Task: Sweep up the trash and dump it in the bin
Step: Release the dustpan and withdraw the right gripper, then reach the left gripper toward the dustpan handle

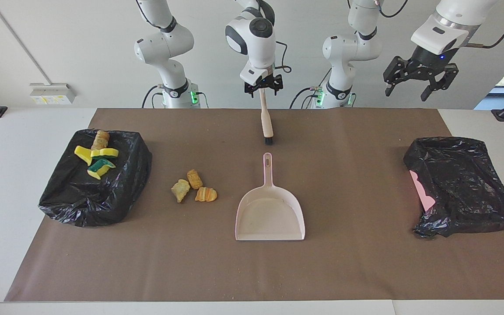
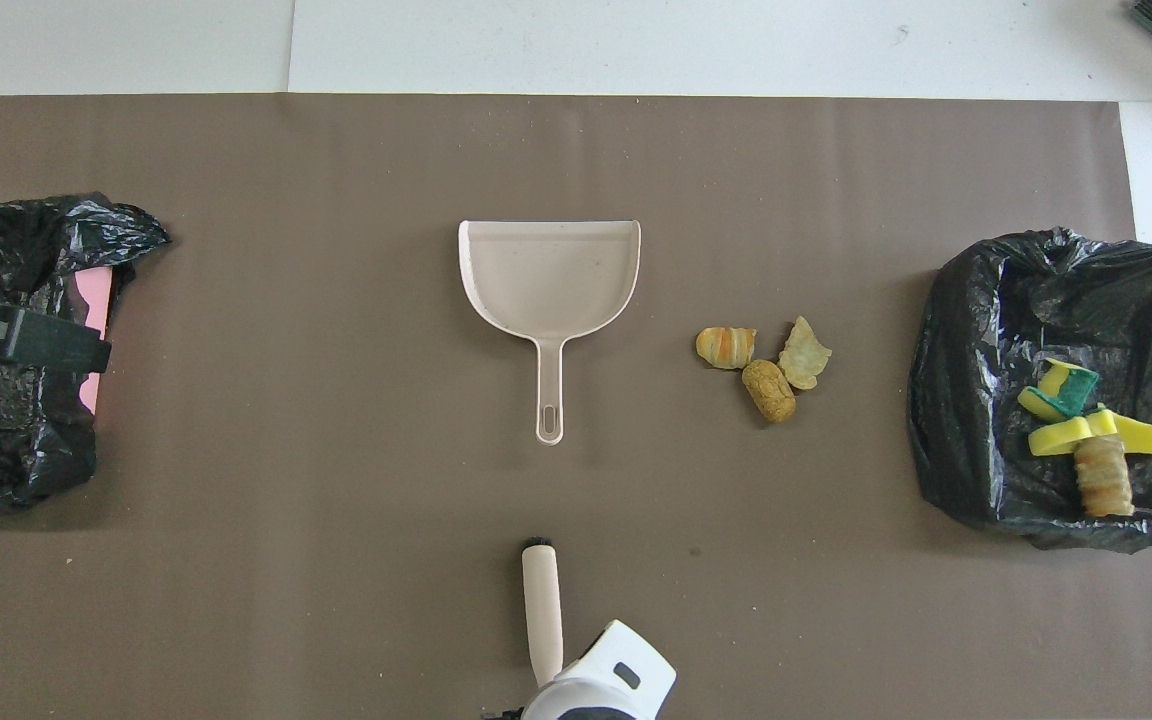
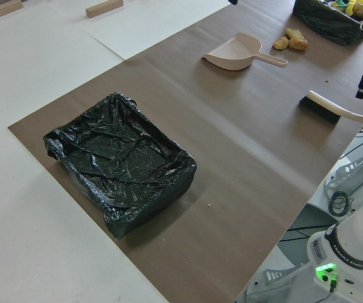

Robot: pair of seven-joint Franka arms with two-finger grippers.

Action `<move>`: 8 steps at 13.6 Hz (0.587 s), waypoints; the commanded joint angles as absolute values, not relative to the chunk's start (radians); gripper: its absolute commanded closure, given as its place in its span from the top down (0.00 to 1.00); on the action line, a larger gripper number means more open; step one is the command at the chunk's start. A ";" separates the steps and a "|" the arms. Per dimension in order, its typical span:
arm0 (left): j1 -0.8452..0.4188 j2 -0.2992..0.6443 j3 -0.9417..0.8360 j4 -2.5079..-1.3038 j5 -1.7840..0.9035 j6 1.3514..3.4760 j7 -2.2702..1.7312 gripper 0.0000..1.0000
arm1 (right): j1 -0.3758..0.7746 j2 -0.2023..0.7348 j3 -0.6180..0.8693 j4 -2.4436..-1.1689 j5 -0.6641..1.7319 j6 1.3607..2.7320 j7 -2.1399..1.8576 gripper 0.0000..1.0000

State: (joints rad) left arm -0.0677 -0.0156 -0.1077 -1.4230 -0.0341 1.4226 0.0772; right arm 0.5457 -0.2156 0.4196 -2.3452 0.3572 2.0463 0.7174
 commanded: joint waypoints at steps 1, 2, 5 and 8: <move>-0.171 -0.035 -0.100 -1.572 -0.043 1.572 0.074 1.00 | 0.572 -0.255 0.414 -2.459 0.411 2.140 0.692 1.00; -0.208 -0.034 -0.100 -1.632 -0.043 1.629 0.046 1.00 | 0.577 -0.239 0.414 -2.476 0.417 2.181 0.695 1.00; -0.305 -0.011 -0.101 -1.748 -0.043 1.837 -0.084 1.00 | 0.635 -0.151 0.414 -2.476 0.423 2.302 0.724 1.00; -0.406 0.102 -0.101 -1.759 -0.041 1.954 -0.243 1.00 | 0.663 -0.149 0.414 -2.485 0.423 2.293 0.727 1.00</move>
State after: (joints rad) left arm -0.3520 0.0498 -0.1178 -1.7480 -0.0358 1.8732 -0.1601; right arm 0.6433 -0.1430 0.4183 -2.4746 0.3950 2.2842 0.7207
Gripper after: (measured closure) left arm 0.000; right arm 0.000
